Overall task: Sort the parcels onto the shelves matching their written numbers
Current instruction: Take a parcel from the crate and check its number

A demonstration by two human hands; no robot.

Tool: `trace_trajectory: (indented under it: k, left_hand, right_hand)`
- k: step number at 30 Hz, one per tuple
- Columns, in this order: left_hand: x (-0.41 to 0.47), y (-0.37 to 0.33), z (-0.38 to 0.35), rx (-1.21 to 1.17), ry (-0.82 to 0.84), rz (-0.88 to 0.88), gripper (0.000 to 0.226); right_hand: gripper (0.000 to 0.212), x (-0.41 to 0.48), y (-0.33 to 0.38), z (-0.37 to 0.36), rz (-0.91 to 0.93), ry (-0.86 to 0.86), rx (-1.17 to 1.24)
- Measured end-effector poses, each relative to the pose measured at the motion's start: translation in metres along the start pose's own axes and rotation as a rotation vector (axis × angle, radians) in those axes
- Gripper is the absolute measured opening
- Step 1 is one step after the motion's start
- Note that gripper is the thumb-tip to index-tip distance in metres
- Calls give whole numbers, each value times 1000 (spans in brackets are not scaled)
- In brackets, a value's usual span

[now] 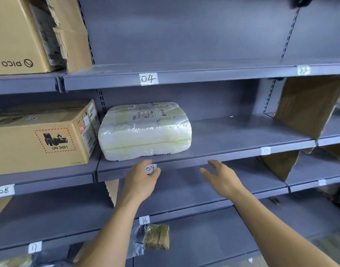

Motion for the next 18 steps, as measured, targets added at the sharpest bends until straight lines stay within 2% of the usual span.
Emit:
trace_trajectory:
  k: [9,18]
  left_hand:
    - [-82,-50,-92,171,170,-116,52]
    - [-179,-101,-212,305,416,-222,54]
  right_hand:
    - [63,-85,-69,59,-86,72,-73]
    - [63,-202,-165,134,-302,72,-138]
Point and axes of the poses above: each hand's wrist, its own x-axis towards the middle knuckle, its own z-axis out of the back of the hand, y = z × x, the point moved 4 cm from there along x, towards the middle knuckle, and after that the axes turned 15 degrees about z, right-handed, at the moved point
